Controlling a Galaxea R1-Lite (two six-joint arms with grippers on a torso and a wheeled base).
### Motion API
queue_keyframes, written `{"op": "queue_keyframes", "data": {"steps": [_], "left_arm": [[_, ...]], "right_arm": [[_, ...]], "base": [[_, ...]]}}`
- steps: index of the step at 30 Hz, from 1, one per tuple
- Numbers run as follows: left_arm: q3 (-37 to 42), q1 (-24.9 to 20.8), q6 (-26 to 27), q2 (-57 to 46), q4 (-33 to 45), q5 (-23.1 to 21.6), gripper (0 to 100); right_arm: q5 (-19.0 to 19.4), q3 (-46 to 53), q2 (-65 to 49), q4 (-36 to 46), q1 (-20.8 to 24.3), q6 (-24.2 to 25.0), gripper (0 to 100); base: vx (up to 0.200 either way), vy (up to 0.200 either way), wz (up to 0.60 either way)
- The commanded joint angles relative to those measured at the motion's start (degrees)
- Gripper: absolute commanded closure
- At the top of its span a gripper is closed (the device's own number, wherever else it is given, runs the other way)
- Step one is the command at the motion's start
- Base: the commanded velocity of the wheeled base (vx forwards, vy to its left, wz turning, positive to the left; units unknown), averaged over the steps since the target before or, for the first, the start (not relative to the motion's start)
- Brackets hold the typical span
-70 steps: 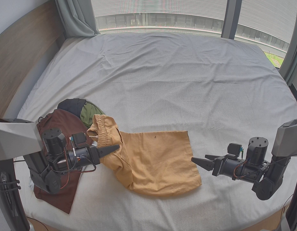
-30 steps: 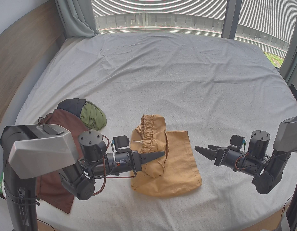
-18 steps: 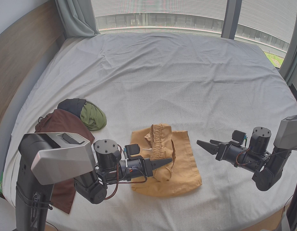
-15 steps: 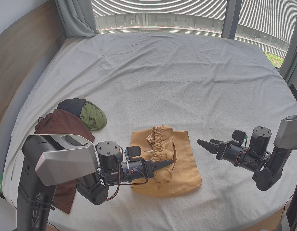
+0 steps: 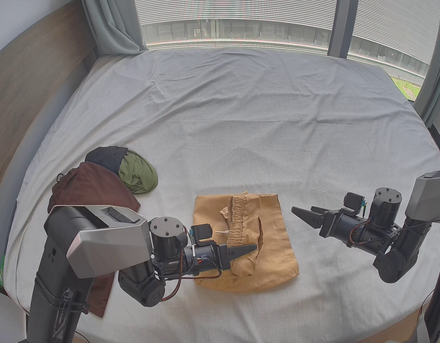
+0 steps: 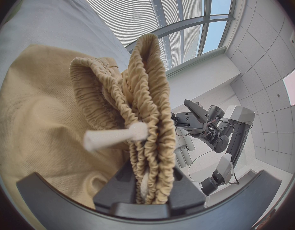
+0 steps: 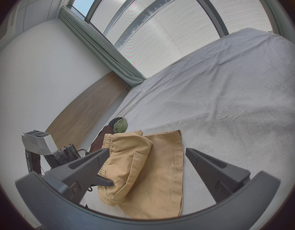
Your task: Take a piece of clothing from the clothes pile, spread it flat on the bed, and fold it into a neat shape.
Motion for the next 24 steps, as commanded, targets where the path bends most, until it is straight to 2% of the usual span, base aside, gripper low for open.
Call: {"op": "queue_keyframes", "data": {"steps": [1,15,24], "left_arm": [[-0.12,0.01,0.02,0.54,0.01,0.02,0],[-0.65,1.07,0.55,-1.22,-0.17,2.13,0],[4.18,5.20,4.50,-6.40,-0.17,2.04,0]], "right_arm": [[0.04,-0.02,0.09,-0.03,0.03,0.01,0],[0.04,0.33,0.97,-0.03,0.30,-0.07,0],[-0.05,0.95,3.52,-0.03,2.41,-0.16,0]], "base": [[0.000,0.000,0.00],[0.000,0.000,0.00],[0.000,0.000,0.00]]}}
